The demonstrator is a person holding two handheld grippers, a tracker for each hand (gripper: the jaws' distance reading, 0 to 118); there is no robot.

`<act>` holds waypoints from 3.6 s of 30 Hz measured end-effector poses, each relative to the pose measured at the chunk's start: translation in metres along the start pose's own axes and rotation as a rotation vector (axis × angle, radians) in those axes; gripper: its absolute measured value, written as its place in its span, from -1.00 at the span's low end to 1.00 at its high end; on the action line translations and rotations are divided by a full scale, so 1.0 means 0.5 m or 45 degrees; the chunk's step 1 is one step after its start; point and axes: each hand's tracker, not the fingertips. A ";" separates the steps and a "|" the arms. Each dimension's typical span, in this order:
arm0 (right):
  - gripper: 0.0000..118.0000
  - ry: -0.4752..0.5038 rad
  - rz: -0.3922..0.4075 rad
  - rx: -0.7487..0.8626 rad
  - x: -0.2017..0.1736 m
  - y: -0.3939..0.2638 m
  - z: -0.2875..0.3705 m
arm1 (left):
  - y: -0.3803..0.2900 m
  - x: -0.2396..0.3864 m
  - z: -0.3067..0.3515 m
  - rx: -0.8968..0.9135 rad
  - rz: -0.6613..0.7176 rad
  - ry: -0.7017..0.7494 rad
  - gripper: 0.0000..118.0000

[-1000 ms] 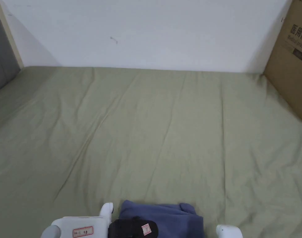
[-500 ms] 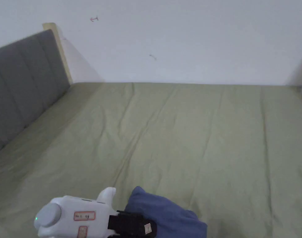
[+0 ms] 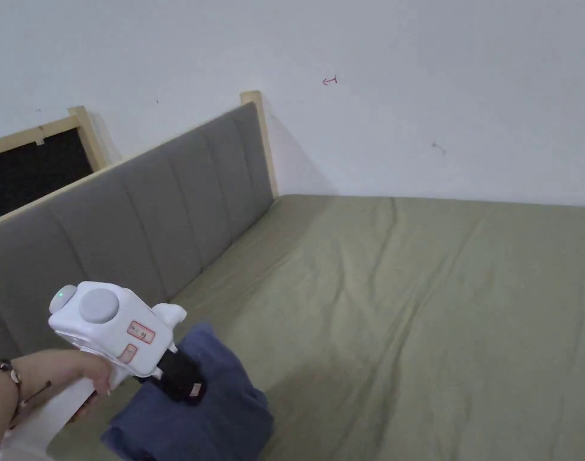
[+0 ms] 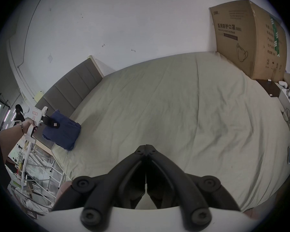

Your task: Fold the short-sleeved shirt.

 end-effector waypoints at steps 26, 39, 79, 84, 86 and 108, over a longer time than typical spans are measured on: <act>-1.00 -0.015 -0.013 0.229 0.007 0.026 0.089 | -0.221 0.662 -0.041 0.989 -0.155 -0.106 -0.98; -1.00 -0.309 0.220 1.011 -0.006 0.069 0.276 | -0.250 0.972 0.105 1.625 -0.233 0.065 -0.98; 0.95 -0.601 0.334 0.930 0.016 0.013 0.224 | -0.306 0.935 0.086 1.592 -0.073 0.174 1.00; 0.95 -0.596 0.339 0.930 0.009 0.016 0.223 | -0.304 0.942 0.093 1.608 -0.142 0.186 1.00; 0.95 -0.595 0.339 0.931 0.008 0.016 0.223 | -0.305 0.943 0.093 1.621 -0.170 0.201 1.00; 0.95 -0.587 0.370 0.909 0.000 0.005 0.215 | -0.305 0.956 0.100 1.631 -0.199 0.184 1.00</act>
